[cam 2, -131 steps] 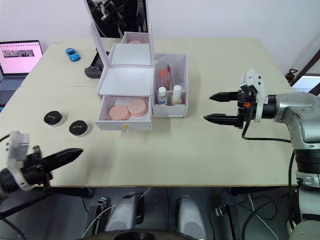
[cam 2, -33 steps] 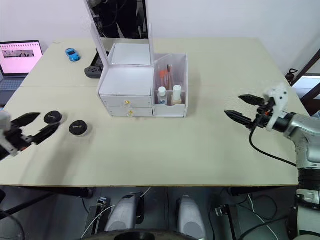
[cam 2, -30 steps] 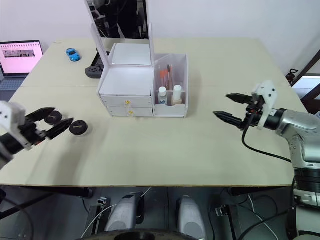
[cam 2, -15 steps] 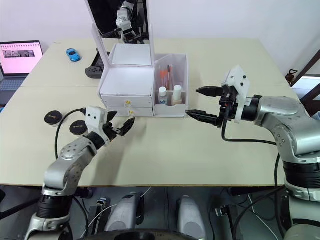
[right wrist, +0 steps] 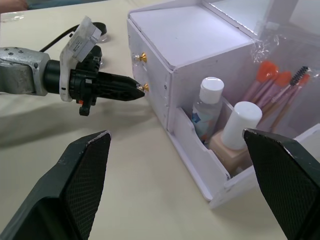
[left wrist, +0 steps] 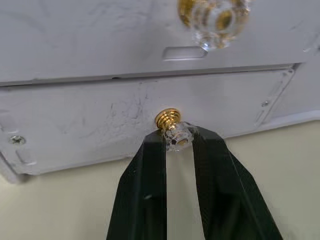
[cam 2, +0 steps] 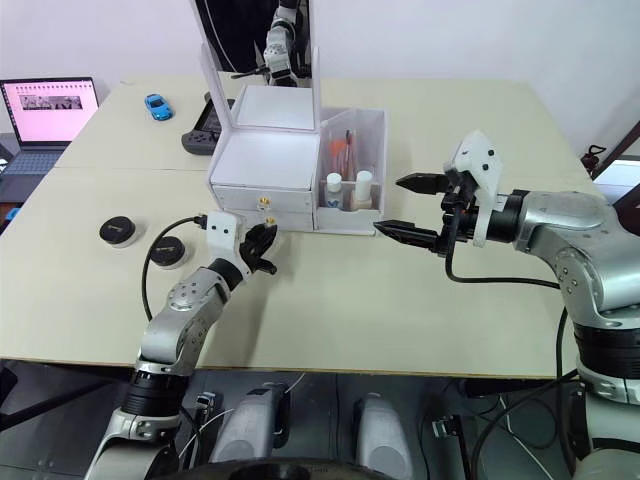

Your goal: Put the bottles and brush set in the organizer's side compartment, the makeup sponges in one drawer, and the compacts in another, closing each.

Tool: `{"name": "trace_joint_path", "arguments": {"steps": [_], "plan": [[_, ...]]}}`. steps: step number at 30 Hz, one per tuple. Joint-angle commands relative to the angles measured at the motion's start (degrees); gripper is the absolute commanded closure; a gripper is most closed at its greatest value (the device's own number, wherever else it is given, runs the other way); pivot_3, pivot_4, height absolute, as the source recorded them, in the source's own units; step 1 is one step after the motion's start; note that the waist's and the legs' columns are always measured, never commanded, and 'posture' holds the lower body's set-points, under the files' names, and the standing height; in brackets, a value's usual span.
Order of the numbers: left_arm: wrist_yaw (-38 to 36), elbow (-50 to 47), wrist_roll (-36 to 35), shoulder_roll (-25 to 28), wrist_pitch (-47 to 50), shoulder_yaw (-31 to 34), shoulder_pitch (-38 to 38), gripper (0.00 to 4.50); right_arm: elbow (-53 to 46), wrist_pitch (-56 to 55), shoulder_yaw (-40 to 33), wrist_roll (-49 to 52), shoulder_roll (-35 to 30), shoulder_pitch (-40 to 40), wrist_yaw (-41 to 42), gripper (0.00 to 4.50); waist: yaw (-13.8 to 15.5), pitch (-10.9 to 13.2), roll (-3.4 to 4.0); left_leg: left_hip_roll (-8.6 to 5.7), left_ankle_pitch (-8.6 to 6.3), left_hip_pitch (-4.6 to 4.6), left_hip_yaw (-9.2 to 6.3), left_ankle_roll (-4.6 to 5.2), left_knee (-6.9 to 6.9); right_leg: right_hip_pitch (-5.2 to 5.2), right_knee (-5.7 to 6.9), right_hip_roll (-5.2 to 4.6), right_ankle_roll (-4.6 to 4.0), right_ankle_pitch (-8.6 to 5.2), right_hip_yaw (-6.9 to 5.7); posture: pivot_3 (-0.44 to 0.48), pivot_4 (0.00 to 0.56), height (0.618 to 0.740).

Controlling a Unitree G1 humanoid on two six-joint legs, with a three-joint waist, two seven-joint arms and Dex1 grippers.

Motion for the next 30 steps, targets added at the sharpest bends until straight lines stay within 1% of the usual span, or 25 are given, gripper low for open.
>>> {"name": "trace_joint_path", "arguments": {"steps": [1, 3, 6, 12, 14, 15, 20, 23, 28, 30], "plan": [[-0.14, -2.21, 0.51, -0.28, -2.59, 0.11, -0.6, 4.28, -0.99, -0.94, -0.94, -0.04, -1.0, -1.42, 0.44, 0.0, 0.0, 0.0, 0.0, 0.0, 0.0, 0.0, 0.0, 0.0, 0.0, 0.0, 0.0, 0.0, 0.0, 0.0, 0.0, 0.0, 0.15, 0.74], [-0.42, -2.95, 0.31, -0.35, -2.32, 0.02, 0.06, 4.28, -0.93, -1.31, -0.46, -0.37, -0.99, -1.32, 0.77, 0.0, 0.0, 0.0, 0.0, 0.0, 0.0, 0.0, 0.01, 0.0, 0.01, 0.0, -0.01, 0.0, 0.0, 0.0, 0.0, 0.0, 0.15, 0.74], [-0.97, -6.57, 0.07, 0.77, -0.72, -0.03, 3.0, 4.28, -0.97, -1.57, 0.23, -0.82, -0.61, -0.88, 0.97, 0.0, -0.19, 0.0, 0.0, 0.0, -0.01, -0.01, 0.01, 0.02, -0.01, 0.0, -0.03, 0.0, 0.0, 0.0, 0.0, 0.0, 0.15, 0.74], [-3.1, -16.67, -2.04, 2.84, 3.39, -0.71, 11.93, 4.28, -1.76, -0.78, 0.38, -0.38, 0.96, 1.12, -0.36, 0.0, -0.46, 0.0, 0.01, 0.02, -0.12, 0.01, 0.01, 0.2, -0.01, -0.01, -0.02, 0.01, -0.01, -0.01, 0.02, 0.0, 0.15, 0.74], [-4.82, -20.42, -3.36, 4.29, 4.31, -0.97, 15.03, 4.28, -2.41, -0.56, 0.31, -0.1, 1.43, 1.87, -0.86, 0.0, -0.45, 0.0, 0.01, 0.02, -0.12, 0.01, 0.01, 0.2, 0.0, 0.0, -0.03, 0.0, -0.04, -0.02, 0.02, 0.0, 0.15, 0.74], [-5.47, -22.4, -4.21, 4.99, 4.85, -0.56, 16.74, 4.28, -2.68, -0.36, 0.28, 0.07, 1.64, 2.11, -1.07, 0.0, -0.45, 0.0, 0.02, 0.02, -0.12, 0.01, 0.01, 0.2, 0.0, 0.0, -0.03, -0.01, -0.17, -0.09, 0.02, 0.0, 0.15, 0.74], [-8.14, -30.38, -9.16, 8.94, 8.26, 2.44, 23.65, 4.28, -3.52, 0.45, 0.59, 0.29, 2.44, 2.47, -1.96, 0.0, -0.49, 0.01, 0.03, 0.02, -0.13, 0.01, 0.01, 0.2, -0.01, -0.02, -0.06, -0.03, -0.25, -0.14, 0.03, 0.0, 0.15, 0.74], [-8.02, -32.33, -10.76, 9.82, 9.83, 3.1, 25.77, 4.28, -3.66, 0.91, 1.02, 0.45, 2.95, 2.15, -2.54, 0.0, -0.27, 0.01, 0.03, 0.02, -0.14, 0.0, 0.03, 0.2, -0.01, -0.02, -0.1, -0.05, -0.34, -0.19, 0.03, 0.0, 0.15, 0.74], [-7.39, -32.0, -12.43, 9.84, 11.4, 3.64, 26.69, 4.28, -3.12, 1.29, 1.47, 0.42, 3.62, 1.12, -2.61, 0.0, -0.05, 0.01, 0.03, 0.02, -0.14, -0.01, 0.05, 0.21, -0.01, -0.02, -0.15, -0.06, -0.35, -0.19, 0.04, 0.0, 0.15, 0.74], [-7.8, -32.27, -14.16, 9.58, 11.71, 4.25, 26.85, 3.25, -2.49, 1.0, 1.56, 0.37, 3.64, 0.67, -2.02, 0.0, -0.07, 0.01, 0.03, 0.02, -0.15, -0.01, 0.05, 0.21, -0.01, -0.03, -0.15, -0.06, -0.35, -0.19, 0.05, 0.0, 0.15, 0.74]]}}
